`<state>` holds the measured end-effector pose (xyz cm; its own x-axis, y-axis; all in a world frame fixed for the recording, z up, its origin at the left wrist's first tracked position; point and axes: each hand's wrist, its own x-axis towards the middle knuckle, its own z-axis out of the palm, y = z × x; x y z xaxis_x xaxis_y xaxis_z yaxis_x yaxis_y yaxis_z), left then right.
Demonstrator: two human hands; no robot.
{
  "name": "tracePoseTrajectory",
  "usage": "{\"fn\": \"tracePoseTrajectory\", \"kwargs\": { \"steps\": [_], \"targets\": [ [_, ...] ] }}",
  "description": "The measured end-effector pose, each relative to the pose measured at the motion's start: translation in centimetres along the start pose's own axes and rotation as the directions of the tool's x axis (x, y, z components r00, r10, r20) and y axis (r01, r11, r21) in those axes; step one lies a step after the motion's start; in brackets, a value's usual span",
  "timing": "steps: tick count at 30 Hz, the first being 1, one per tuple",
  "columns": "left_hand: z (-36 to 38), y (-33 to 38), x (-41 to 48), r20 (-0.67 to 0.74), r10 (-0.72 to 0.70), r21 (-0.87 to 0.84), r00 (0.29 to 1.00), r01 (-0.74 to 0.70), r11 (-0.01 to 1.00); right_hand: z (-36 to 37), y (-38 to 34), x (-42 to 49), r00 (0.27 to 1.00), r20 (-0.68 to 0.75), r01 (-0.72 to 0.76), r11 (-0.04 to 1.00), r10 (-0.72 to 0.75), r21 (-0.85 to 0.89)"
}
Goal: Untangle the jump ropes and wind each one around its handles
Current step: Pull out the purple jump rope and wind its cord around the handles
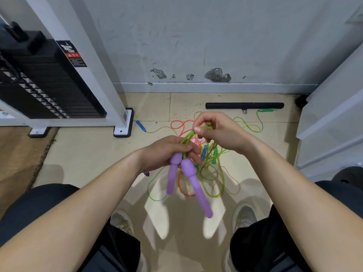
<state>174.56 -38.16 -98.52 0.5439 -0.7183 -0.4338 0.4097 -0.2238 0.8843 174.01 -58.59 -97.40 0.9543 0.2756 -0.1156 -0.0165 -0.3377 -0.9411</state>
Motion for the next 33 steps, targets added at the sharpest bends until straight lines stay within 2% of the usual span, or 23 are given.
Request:
{"fn": "tracePoseTrajectory", "kwargs": {
  "steps": [4,7,14,17,22,25,27,29,33],
  "targets": [
    [0.2,-0.2,-0.1,0.098,0.004,-0.245,0.995,0.020,0.969,-0.2,0.0,0.1,0.998,-0.041,0.050,0.999,-0.051,-0.006],
    [0.3,-0.5,-0.3,0.121,-0.032,-0.367,0.992,0.075,0.927,-0.8,-0.2,0.1,0.999,-0.026,0.019,0.996,-0.021,-0.088],
    [0.4,-1.0,-0.3,0.228,-0.032,-0.384,0.973,0.120,0.915,-2.1,0.1,0.0,0.995,-0.091,-0.061,0.944,0.033,-0.325],
    [0.5,-1.2,-0.3,0.198,-0.014,-0.391,0.980,0.092,0.916,-3.2,-0.2,-0.3,0.989,-0.142,-0.095,0.907,0.040,-0.410],
    [0.3,-1.2,-0.3,0.202,-0.008,-0.391,0.979,0.088,0.916,-3.2,-0.5,-0.7,0.996,-0.067,-0.074,0.914,0.051,-0.398],
    [0.3,-1.6,-0.1,0.178,-0.010,-0.343,0.984,0.071,0.936,-2.6,-0.7,-1.0,0.965,0.192,-0.101,0.932,0.176,-0.347],
    [0.3,-1.8,-0.1,0.159,-0.012,-0.293,0.987,0.059,0.954,-1.7,-0.5,-1.1,0.948,0.274,-0.069,0.947,0.160,-0.312],
    [0.1,-2.0,-0.1,0.136,-0.005,-0.259,0.991,0.041,0.965,-1.0,-0.2,-1.0,0.962,0.253,-0.026,0.963,0.097,-0.269],
    [0.1,-1.9,0.0,0.104,0.042,-0.220,0.994,-0.018,0.975,-0.9,0.5,-0.8,0.975,0.202,-0.045,0.977,0.088,-0.208]
  ]
}}
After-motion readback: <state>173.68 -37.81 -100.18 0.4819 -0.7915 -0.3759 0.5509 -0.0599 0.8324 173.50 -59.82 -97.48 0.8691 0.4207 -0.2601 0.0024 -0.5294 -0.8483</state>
